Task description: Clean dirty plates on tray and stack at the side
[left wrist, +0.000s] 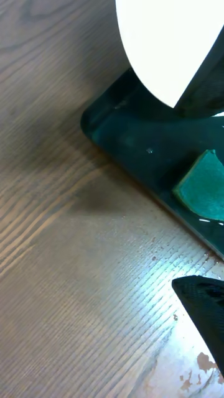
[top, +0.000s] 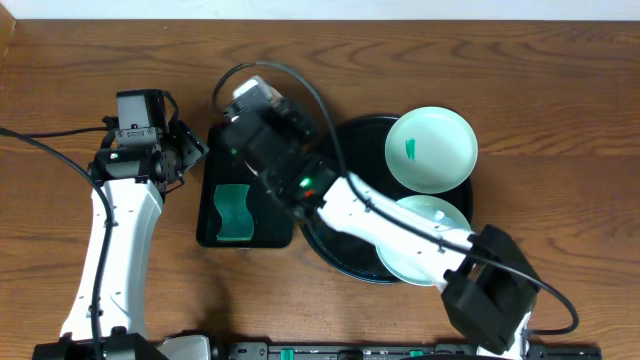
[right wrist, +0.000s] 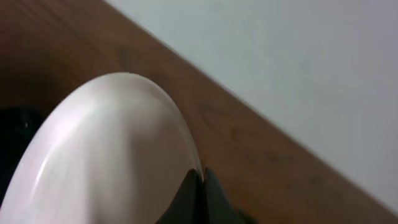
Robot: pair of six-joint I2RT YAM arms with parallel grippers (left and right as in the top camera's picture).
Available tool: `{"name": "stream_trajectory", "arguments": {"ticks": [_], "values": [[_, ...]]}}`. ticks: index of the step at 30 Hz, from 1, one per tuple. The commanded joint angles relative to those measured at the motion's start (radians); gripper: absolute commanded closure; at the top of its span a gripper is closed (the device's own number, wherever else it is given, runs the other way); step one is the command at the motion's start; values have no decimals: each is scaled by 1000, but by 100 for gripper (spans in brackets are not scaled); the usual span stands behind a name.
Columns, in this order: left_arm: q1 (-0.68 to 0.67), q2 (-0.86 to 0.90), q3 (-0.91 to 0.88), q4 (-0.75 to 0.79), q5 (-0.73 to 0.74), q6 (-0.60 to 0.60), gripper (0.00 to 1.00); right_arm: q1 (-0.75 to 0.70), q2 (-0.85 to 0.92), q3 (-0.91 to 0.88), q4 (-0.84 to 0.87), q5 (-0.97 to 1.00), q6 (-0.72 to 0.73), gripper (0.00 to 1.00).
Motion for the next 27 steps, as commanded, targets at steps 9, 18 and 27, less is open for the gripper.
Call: {"name": "stream_trajectory", "arguments": {"ticks": [9, 18, 27], "values": [[3, -4, 6, 0, -3, -9, 20, -235, -195, 17, -217, -544, 361, 99], [3, -4, 6, 0, -3, -9, 20, -507, -269, 17, -426, -883, 550, 99], [3, -4, 6, 0, -3, -9, 20, -789, -268, 16, -618, -1022, 549, 99]]}}
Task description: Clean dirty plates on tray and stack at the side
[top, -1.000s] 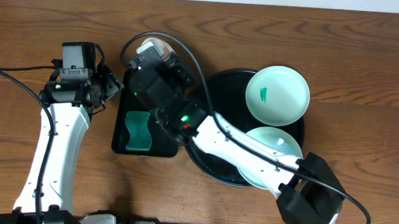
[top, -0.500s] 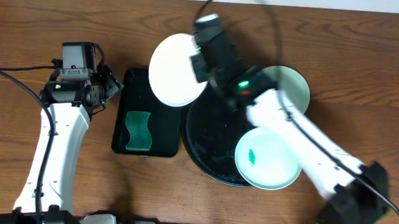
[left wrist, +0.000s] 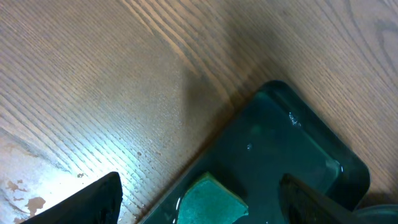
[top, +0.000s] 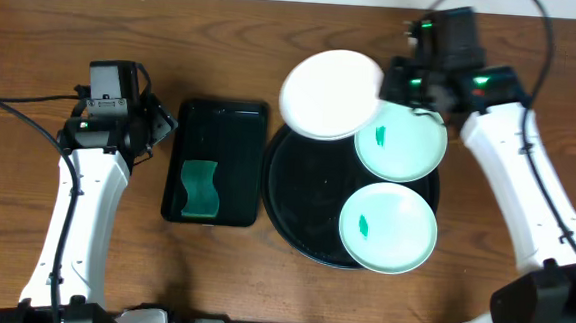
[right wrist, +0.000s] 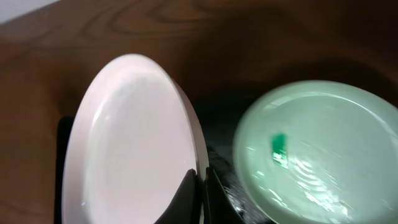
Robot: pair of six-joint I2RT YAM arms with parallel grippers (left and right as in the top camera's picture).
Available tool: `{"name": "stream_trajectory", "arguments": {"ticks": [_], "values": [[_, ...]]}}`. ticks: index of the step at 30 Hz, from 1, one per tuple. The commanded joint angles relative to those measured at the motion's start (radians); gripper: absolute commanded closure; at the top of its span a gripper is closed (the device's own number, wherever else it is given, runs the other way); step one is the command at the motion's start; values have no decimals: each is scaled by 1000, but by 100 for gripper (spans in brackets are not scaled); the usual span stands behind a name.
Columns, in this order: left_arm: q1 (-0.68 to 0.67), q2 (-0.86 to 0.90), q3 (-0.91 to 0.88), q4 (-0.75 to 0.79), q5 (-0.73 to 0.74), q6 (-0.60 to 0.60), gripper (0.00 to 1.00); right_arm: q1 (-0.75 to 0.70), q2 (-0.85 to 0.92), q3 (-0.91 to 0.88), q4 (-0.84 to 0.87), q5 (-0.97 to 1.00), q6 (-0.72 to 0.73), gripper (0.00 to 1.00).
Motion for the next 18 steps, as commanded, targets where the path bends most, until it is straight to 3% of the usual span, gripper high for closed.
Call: {"name": "stream_trajectory", "arguments": {"ticks": [1, 14, 18], "values": [[3, -4, 6, 0, -3, -9, 20, -105, -17, 15, -49, -81, 19, 99], [3, -4, 6, 0, -3, -9, 19, -431, -17, 15, -200, -77, -72, 99], [3, -4, 6, 0, -3, -9, 20, -504, -17, 15, -205, -164, -91, 99]]}}
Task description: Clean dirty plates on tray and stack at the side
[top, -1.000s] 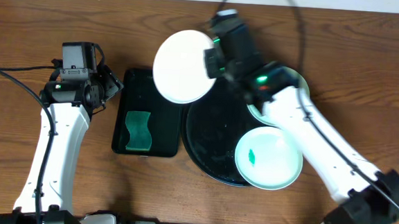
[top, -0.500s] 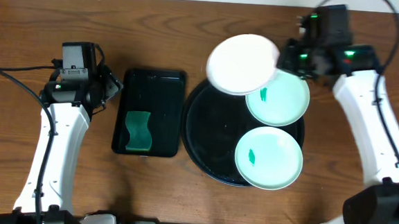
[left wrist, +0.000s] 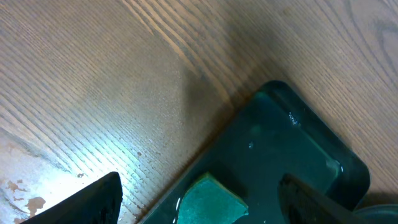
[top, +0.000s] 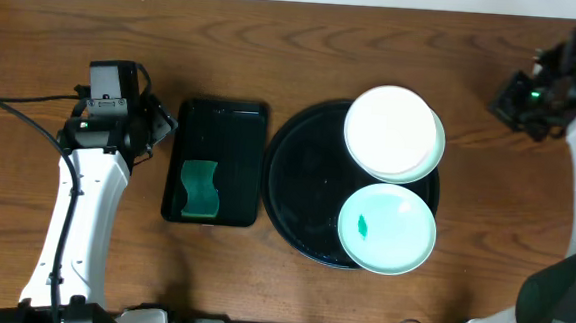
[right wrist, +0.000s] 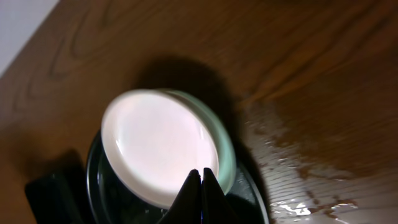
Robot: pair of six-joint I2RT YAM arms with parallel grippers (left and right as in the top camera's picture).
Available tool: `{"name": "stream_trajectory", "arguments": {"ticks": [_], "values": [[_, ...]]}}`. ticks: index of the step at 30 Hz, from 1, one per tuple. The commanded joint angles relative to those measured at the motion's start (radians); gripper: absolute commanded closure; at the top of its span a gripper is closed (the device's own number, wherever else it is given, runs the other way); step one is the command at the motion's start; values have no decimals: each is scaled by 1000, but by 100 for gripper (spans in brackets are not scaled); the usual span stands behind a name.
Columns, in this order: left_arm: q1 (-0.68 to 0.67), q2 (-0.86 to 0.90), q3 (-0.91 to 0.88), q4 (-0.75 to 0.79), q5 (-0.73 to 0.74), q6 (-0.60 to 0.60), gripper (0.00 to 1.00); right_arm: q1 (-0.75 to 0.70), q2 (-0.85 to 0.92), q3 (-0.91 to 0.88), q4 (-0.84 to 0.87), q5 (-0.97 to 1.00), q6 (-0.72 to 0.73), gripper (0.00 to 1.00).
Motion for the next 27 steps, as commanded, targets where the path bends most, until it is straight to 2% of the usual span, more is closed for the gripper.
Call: {"name": "stream_trajectory", "arguments": {"ticks": [1, 2, 5, 8, 12, 19, 23, 27], "values": [[3, -4, 6, 0, -3, -9, 20, -51, -17, 15, -14, -106, -64, 95], [3, -4, 6, 0, -3, -9, 19, -57, -17, 15, -25, -117, -86, 90], [3, -4, 6, 0, -3, -9, 20, -55, -17, 15, -70, -116, -192, 66], [3, -4, 6, 0, -3, -9, 19, -40, -17, 13, -111, -112, -211, 60], [3, -4, 6, 0, -3, -9, 20, 37, -17, 11, -133, -112, -287, 54], [3, -4, 6, 0, -3, -9, 20, 312, -13, 11, -158, -78, -321, 52], [3, -4, 6, 0, -3, -9, 19, 504, 0, 10, -147, 58, -312, 52], [3, -4, 6, 0, -3, -9, 20, 709, 58, 10, -133, 286, -215, 53]]}}
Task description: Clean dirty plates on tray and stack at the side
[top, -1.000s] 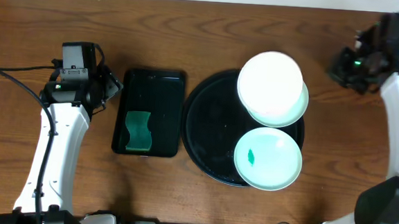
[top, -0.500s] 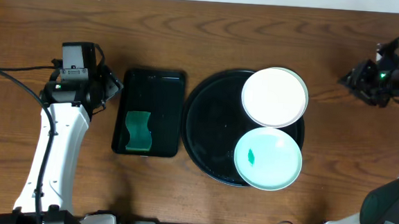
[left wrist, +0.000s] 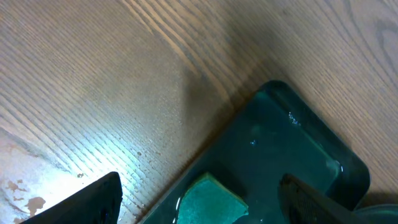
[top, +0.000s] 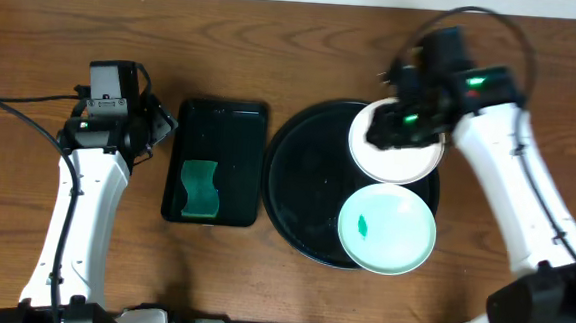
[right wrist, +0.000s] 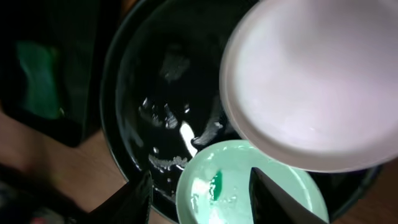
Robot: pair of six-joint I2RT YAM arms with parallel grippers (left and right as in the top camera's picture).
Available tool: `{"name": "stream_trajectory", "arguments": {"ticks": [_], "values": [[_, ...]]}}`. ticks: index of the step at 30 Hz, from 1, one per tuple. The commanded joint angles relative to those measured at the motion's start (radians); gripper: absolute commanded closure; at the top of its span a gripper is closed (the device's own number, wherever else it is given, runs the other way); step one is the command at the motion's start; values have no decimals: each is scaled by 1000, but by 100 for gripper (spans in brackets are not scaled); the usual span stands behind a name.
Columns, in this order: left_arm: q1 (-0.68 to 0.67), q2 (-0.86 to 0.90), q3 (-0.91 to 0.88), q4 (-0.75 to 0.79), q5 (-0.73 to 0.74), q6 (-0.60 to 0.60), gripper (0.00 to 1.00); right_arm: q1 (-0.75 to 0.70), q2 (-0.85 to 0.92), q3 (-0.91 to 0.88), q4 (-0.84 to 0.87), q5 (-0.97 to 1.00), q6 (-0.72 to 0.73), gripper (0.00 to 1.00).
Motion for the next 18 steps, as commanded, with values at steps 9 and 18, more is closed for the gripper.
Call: {"name": "stream_trajectory", "arguments": {"ticks": [9, 18], "values": [[3, -4, 6, 0, -3, -9, 20, 331, 261, 10, 59, 696, 130, 62], [3, -4, 6, 0, -3, -9, 20, 351, 402, 10, 108, 806, 150, 68]]}}
